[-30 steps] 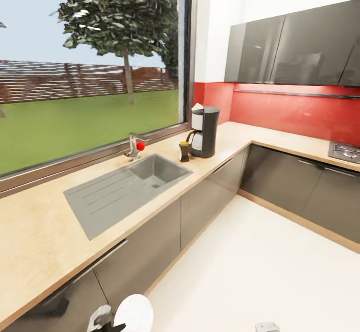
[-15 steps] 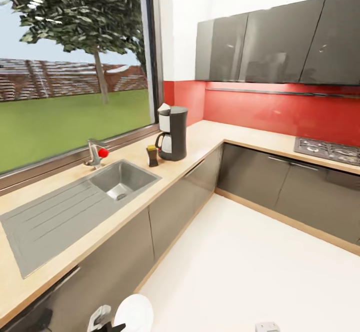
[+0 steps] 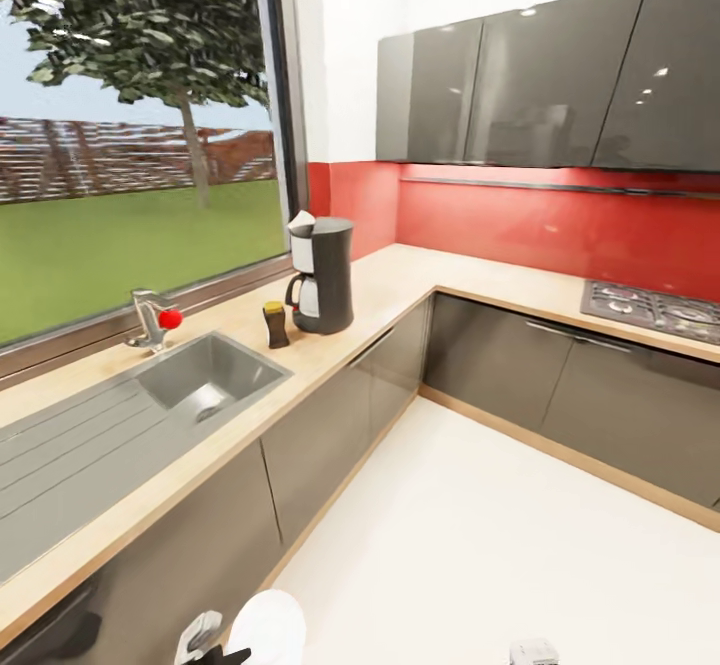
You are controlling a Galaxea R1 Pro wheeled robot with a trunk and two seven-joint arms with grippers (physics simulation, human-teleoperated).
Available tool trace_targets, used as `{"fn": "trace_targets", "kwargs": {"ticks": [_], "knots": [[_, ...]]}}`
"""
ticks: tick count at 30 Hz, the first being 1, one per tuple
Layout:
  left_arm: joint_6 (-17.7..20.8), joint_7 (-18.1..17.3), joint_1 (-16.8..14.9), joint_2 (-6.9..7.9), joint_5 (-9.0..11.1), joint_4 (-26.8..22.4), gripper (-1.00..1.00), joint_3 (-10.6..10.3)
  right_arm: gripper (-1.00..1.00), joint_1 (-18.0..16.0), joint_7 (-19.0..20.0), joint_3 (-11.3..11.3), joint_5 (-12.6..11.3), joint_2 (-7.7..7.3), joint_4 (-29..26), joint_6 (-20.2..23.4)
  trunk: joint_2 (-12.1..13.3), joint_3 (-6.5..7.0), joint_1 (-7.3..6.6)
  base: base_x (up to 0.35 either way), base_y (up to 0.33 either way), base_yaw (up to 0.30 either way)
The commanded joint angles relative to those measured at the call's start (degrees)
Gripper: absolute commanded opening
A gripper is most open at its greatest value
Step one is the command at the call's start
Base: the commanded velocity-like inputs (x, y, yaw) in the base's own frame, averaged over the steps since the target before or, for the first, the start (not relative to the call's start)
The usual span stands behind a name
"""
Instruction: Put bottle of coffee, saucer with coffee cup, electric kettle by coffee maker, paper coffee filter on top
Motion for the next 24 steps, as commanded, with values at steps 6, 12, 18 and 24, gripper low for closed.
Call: {"fn": "trace_targets", "kwargs": {"ticks": [6,12,18,24], "knots": [[0.49,-0.03,-0.05,0.04,0.55,-0.03,-1.00,-0.23,1.00,-0.02,0.12,-0.48,0.69,0.05,-0.12,-1.22,-0.12,-0.13,0.06,0.262,-0.230,0.000],[0.48,-0.03,-0.05,0.04,0.53,-0.03,-1.00,-0.23,1.00,-0.02,0.12,-0.48,0.69,0.05,-0.07,-1.22,-0.12,-0.13,0.06,0.262,-0.230,0.000],[0.47,-0.03,-0.04,0.04,0.54,-0.03,-1.00,-0.23,1.00,-0.02,0.04,-0.48,0.69,0.05,-0.08,-1.22,-0.12,-0.13,0.06,0.262,-0.230,0.000],[0.49,-0.03,-0.05,0.04,0.55,-0.03,-1.00,-0.23,1.00,-0.02,0.03,-0.48,0.69,0.05,-0.07,-1.22,-0.12,-0.13,0.06,0.262,-0.230,0.000]]}}
